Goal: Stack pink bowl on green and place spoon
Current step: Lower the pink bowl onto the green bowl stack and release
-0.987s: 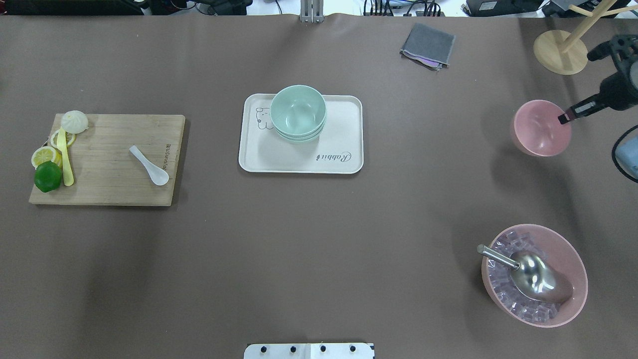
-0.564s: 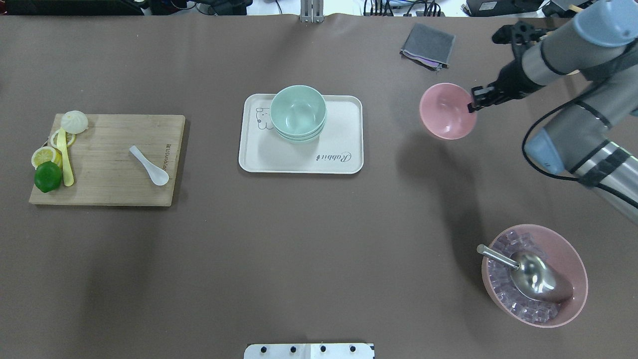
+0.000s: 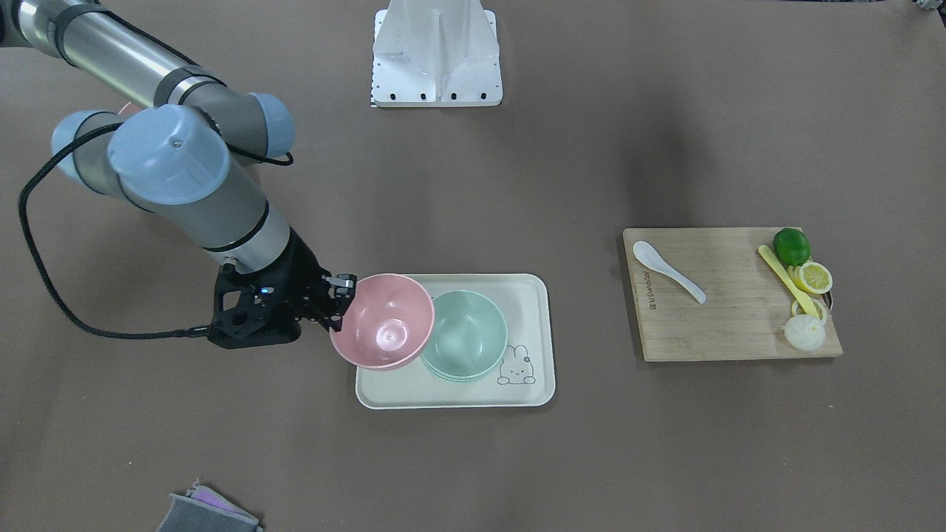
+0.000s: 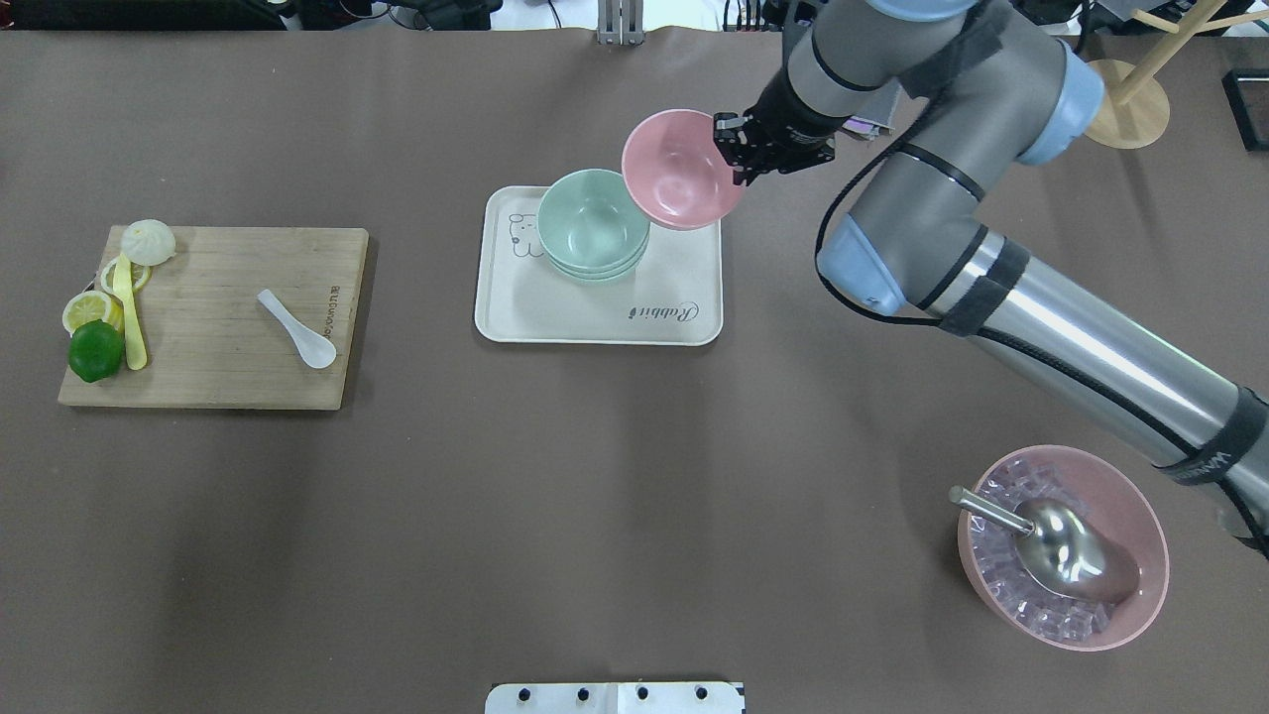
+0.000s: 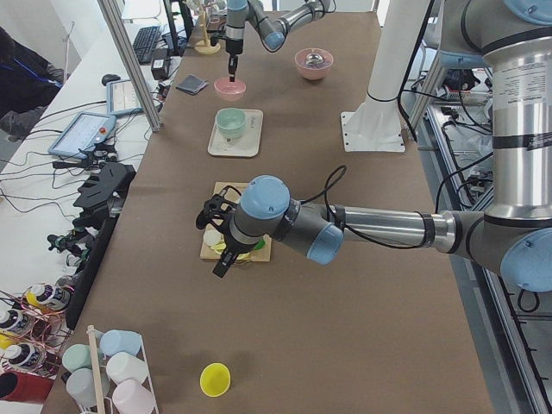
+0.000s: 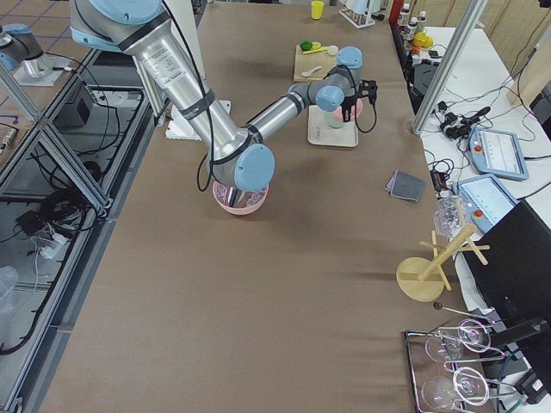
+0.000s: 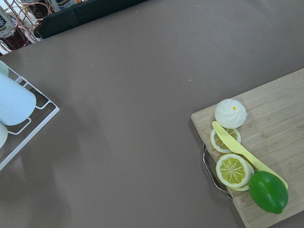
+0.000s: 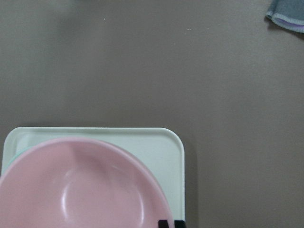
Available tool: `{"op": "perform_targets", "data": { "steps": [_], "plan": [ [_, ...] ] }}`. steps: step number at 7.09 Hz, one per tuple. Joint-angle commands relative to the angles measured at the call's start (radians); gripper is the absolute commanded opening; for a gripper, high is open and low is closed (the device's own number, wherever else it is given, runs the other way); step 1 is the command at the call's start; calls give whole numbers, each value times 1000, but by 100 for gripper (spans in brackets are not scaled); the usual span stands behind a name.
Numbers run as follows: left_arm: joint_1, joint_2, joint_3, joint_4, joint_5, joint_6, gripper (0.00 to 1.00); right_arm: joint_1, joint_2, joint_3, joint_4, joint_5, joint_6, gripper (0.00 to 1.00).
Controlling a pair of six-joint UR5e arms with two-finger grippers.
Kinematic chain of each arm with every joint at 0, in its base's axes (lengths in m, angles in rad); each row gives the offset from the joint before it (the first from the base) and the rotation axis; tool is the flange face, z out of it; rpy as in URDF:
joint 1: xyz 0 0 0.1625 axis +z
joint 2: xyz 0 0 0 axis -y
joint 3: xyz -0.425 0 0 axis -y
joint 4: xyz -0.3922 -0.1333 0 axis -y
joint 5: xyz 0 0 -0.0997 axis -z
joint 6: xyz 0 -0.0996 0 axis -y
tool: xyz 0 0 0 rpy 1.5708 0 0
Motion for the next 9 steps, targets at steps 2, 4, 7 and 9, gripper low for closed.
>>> {"op": "perform_targets", "data": {
  "steps": [2,4,7,9],
  "plan": [
    [0,2,2,-1,0,1,98,-109,184,-144,-78,-144,139,0],
    [0,2,2,-1,0,1,98,-119,223,-236,-79,-146,138,0],
    [0,3,2,1,-2,1,98,-126,221,-244,-131,-143,121,0],
    [0,3,2,1,-2,-1,98,-134,221,-243,-153,-140,120,0]
  ]
}}
